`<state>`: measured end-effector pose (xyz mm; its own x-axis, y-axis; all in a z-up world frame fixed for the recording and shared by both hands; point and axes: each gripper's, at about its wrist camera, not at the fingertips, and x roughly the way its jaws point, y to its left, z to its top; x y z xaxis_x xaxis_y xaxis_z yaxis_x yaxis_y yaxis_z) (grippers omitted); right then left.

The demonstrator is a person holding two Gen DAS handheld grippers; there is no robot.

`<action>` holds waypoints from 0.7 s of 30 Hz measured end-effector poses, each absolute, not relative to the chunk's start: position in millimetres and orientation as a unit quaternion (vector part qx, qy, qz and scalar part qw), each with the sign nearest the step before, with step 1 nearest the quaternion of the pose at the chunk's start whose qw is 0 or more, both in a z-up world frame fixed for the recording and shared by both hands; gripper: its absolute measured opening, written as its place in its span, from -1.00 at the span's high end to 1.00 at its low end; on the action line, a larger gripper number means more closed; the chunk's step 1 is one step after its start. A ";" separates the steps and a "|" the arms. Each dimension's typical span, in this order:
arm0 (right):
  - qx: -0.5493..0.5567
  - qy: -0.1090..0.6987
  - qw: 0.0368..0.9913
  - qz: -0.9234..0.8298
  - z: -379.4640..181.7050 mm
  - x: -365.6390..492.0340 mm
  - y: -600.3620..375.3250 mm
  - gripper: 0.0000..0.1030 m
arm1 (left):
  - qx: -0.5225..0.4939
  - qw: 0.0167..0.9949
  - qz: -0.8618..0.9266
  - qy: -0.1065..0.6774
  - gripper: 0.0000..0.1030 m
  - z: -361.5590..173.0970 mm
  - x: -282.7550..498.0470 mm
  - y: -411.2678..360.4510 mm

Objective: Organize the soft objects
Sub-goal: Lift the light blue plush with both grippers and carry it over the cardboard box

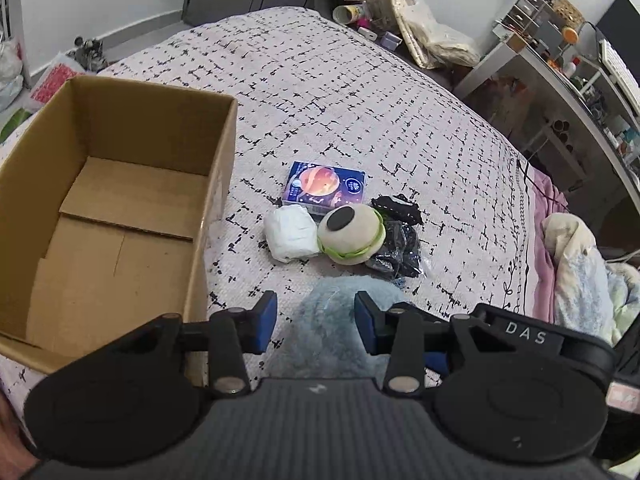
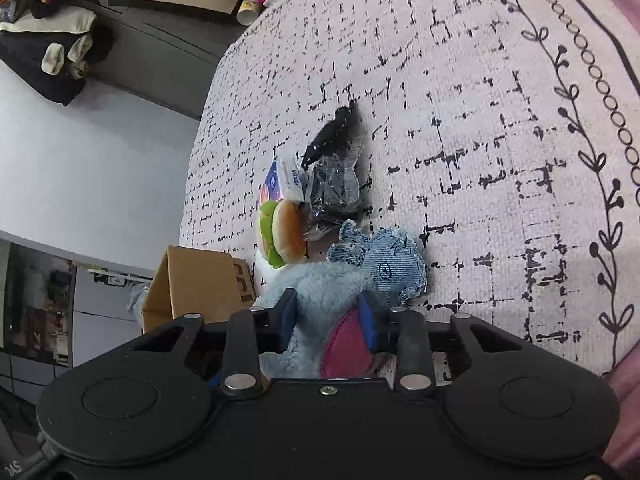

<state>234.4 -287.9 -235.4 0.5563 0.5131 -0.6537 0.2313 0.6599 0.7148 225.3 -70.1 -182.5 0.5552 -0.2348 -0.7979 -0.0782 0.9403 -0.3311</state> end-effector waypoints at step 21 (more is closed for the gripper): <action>0.379 0.441 0.811 0.065 -220.8 217.2 -288.3 0.71 | -0.185 0.864 -0.076 0.461 0.40 -201.9 213.5 -86.1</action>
